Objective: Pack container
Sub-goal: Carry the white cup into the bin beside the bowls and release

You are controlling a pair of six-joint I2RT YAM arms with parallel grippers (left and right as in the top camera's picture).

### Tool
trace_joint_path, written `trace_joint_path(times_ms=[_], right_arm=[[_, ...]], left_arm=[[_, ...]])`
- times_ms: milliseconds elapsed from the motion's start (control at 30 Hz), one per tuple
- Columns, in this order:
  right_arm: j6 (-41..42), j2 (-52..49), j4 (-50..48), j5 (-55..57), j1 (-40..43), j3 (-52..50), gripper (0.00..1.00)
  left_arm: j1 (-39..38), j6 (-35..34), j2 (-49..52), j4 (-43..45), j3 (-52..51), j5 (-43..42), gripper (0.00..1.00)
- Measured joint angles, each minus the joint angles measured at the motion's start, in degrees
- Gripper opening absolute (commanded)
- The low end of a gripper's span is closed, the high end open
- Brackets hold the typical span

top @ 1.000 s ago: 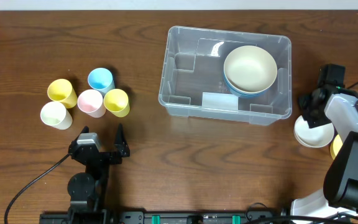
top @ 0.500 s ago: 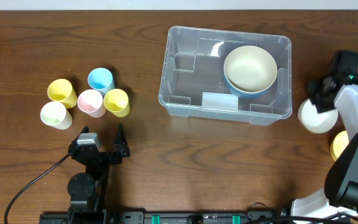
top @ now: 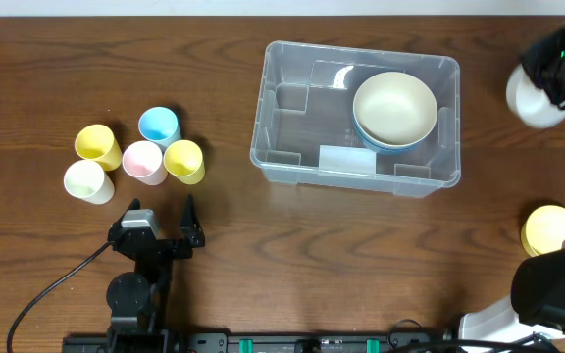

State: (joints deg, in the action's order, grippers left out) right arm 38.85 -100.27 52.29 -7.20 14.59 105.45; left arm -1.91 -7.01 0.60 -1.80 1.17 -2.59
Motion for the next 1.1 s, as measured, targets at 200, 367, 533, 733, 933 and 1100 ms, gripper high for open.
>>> trace_joint_path(times_ms=[200, 367, 533, 733, 933, 1100], right_arm=[[-14.4, 1.9, 1.6, -3.9, -11.4, 5.7, 0.01], [-24.6, 1.9, 3.7, -0.5, -25.8, 6.1, 0.01], [-29.2, -0.4, 4.5, 8.0, -36.2, 6.1, 0.01], [-33.0, -8.7, 3.7, 12.0, -43.4, 6.1, 0.01], [-34.0, -17.8, 3.4, 13.0, -46.9, 6.1, 0.01], [-34.2, -21.8, 2.2, 13.3, -48.7, 6.1, 0.01]], left_arm=[[0.0, 0.0, 0.0, 0.0, 0.0, 0.0, 0.98], [0.0, 0.0, 0.0, 0.0, 0.0, 0.0, 0.98], [0.0, 0.0, 0.0, 0.0, 0.0, 0.0, 0.98], [0.0, 0.0, 0.0, 0.0, 0.0, 0.0, 0.98], [0.0, 0.0, 0.0, 0.0, 0.0, 0.0, 0.98], [0.0, 0.0, 0.0, 0.0, 0.0, 0.0, 0.98]])
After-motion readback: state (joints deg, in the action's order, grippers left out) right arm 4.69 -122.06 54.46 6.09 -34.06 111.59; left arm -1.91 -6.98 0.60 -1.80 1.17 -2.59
